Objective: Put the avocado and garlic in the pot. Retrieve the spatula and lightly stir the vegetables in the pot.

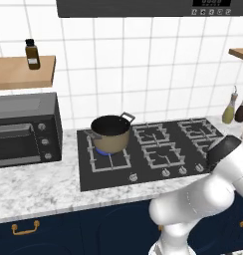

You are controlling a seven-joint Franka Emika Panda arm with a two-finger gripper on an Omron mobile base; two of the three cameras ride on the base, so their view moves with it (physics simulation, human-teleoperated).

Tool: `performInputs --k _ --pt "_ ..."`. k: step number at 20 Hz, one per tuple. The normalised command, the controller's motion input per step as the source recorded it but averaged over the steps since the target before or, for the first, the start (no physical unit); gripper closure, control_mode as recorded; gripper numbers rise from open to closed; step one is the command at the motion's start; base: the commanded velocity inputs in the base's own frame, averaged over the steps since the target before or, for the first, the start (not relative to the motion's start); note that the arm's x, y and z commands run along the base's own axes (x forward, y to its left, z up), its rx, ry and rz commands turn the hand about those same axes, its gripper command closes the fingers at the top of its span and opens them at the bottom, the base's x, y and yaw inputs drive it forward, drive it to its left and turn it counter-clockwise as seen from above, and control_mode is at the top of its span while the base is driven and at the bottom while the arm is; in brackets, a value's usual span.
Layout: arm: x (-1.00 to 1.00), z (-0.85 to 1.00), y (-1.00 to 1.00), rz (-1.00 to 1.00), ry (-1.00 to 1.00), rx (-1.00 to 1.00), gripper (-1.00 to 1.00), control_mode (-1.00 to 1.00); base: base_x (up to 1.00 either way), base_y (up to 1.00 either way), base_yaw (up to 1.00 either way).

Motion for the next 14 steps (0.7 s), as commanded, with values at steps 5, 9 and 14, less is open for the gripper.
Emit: performInputs --k 5,9,14 --pt "0.0 -0.28 -0.98 -0.05 0.02 0.0 -1.0 -1.0 0.0 0.0 0.0" --pt "0.01 -0.35 -0.48 0.0 0.03 -0.02 -1.0 -1.0 0.0 0.0 0.0" --pt "0.0 -0.13 -0.11 -0.02 0.08 -0.07 -1.0 -1.0 0.0 0.0 0.0"
